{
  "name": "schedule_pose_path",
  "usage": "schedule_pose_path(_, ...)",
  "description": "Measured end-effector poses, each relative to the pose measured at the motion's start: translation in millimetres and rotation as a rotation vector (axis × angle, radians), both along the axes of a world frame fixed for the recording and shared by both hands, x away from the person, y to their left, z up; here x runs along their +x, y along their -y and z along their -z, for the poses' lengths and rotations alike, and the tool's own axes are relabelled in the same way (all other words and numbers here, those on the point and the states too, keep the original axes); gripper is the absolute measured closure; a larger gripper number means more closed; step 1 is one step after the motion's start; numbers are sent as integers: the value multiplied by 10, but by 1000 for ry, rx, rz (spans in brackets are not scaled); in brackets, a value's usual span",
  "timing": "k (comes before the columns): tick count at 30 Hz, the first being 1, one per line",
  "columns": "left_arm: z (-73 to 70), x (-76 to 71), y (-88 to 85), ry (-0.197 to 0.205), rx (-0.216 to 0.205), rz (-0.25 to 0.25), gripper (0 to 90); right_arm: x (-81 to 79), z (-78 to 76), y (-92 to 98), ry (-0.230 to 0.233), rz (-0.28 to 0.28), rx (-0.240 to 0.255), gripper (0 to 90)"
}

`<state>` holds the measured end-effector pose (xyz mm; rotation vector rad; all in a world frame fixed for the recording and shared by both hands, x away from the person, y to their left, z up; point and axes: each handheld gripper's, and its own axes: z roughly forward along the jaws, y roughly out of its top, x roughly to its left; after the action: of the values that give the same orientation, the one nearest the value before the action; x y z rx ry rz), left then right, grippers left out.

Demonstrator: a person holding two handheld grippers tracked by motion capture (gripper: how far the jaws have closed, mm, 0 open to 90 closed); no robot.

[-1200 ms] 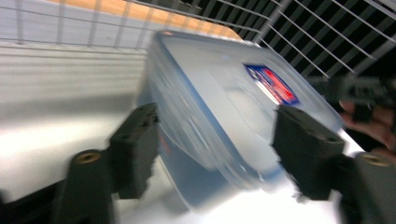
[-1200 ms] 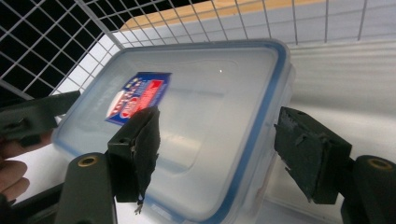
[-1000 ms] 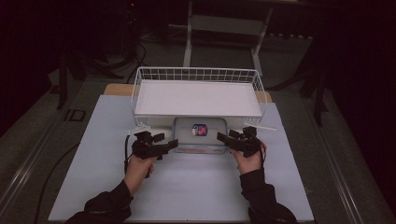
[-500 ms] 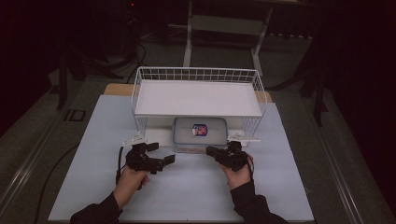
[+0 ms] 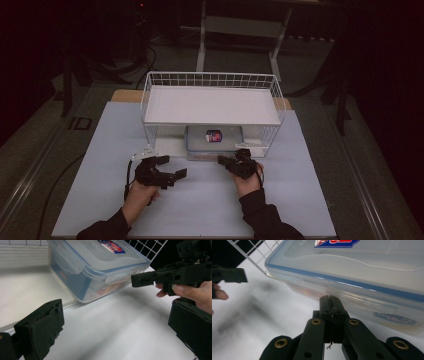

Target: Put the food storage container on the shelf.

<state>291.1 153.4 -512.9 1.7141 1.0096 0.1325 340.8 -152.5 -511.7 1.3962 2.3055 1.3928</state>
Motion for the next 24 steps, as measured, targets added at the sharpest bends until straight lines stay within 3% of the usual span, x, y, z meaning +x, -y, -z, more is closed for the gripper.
schedule_pose_path(2,1,-3,3,8,2,-1,1,50,-1,-26,11,14,-9,898)
schedule_pose_path(6,5,-28,28,24,45,5,2,126,5,-77,24,25,-22,898)
schedule_pose_path(12,32,-14,26,17,37,6,2,233,4,-143,29,34,-21,898)
schedule_pose_path(24,41,-26,40,35,62,11,1,401,-12,-238,29,55,-26,898)
